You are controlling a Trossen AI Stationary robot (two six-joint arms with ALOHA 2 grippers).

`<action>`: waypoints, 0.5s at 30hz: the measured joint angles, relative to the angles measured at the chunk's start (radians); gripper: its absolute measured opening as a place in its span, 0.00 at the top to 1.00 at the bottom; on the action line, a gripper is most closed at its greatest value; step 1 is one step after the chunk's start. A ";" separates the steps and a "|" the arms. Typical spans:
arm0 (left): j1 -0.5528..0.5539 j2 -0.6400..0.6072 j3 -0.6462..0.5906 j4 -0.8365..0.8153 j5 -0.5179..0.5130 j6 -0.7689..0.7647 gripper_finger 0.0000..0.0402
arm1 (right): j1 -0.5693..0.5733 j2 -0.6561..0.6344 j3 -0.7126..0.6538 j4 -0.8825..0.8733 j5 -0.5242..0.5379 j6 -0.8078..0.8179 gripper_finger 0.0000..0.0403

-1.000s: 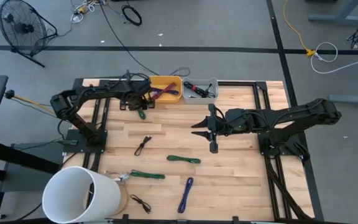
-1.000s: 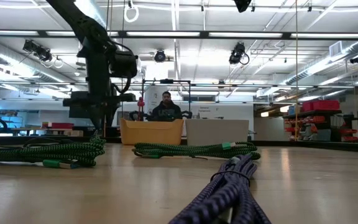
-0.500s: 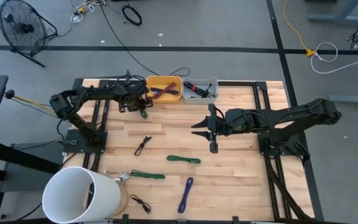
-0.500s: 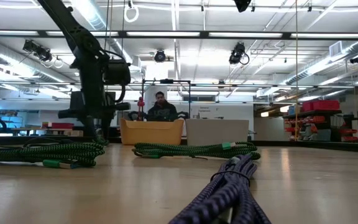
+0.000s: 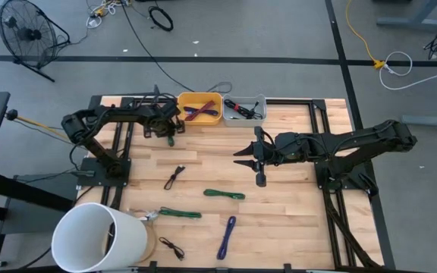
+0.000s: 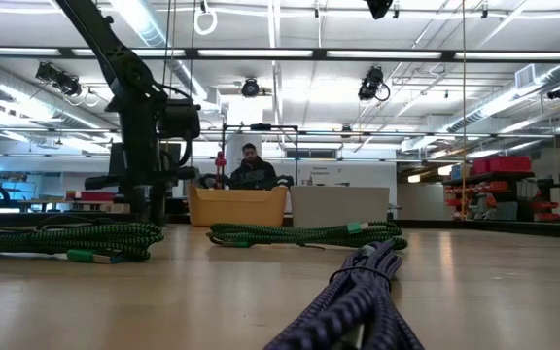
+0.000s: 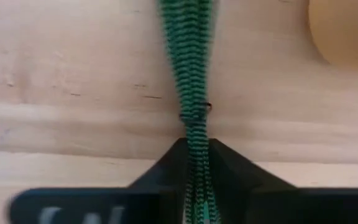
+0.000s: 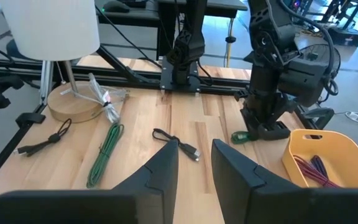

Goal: Pick & Place USB Port
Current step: Put the green black charger cable into the yellow bin

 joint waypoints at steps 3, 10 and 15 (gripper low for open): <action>0.000 -0.019 -0.002 0.008 0.004 0.040 0.95 | 0.000 0.000 0.000 0.000 0.000 0.001 0.76; -0.016 -0.119 -0.006 0.022 0.005 0.074 0.95 | 0.000 0.000 0.000 -0.007 0.001 -0.006 0.76; -0.028 -0.235 -0.004 0.016 -0.046 0.085 0.95 | 0.000 0.000 0.000 -0.011 0.001 -0.006 0.76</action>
